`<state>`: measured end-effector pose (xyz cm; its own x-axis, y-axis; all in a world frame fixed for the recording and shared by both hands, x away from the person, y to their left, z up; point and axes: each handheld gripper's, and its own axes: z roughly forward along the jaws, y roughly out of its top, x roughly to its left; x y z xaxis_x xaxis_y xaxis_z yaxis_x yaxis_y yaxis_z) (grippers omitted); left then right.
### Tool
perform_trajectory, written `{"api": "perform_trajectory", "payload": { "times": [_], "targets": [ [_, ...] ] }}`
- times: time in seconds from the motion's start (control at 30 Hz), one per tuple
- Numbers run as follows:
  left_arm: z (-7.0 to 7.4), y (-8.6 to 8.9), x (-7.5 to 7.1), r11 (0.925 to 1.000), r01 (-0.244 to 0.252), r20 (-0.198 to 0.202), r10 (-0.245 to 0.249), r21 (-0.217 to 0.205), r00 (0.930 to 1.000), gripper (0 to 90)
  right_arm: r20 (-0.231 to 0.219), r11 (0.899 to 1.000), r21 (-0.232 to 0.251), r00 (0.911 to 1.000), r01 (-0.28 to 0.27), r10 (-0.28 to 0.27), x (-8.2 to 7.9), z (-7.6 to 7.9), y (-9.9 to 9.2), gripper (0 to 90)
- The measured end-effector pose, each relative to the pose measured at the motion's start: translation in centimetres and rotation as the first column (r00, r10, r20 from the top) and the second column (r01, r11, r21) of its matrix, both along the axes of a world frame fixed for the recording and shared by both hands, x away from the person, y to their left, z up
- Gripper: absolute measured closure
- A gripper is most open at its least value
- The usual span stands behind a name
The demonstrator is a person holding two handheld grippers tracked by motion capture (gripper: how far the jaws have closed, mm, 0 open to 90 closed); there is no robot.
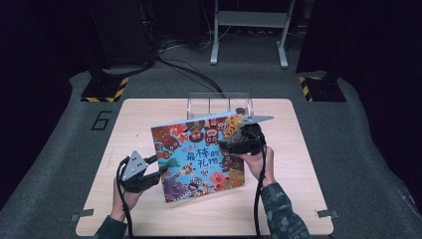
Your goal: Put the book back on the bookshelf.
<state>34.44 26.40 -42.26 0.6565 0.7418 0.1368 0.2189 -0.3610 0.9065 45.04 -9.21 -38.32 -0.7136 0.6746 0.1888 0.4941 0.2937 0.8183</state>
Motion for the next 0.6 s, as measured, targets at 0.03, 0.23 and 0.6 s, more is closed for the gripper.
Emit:
{"api": "perform_trajectory", "payload": {
  "times": [0.03, 0.23, 0.6],
  "targets": [
    [0.1, 0.1, 0.0, 1.0, -0.003, 0.008, 0.003, 0.007, 1.0, 54.1, 0.012, 1.0, -0.001, 0.9999, -0.004, 0.004, 0.0, 0.1, 0.1, 29.9],
    [0.4, 0.2, 0.1, 0.9996, -0.029, 0.036, 0.029, 0.002, 0.9989, 56.4, 0.054, 1.0, 0.001, 0.9985, -0.008, 0.008, -0.3, 0.6, 0.3, 30.1],
    [-0.6, 0.6, 0.0, 0.9965, -0.07, 0.081, 0.067, 0.044, 0.9945, 61.6, 0.132, 0.999, -0.041, 0.9905, -0.031, 0.036, -1.1, 0.4, 0.8, 32.6]
  ]
}}
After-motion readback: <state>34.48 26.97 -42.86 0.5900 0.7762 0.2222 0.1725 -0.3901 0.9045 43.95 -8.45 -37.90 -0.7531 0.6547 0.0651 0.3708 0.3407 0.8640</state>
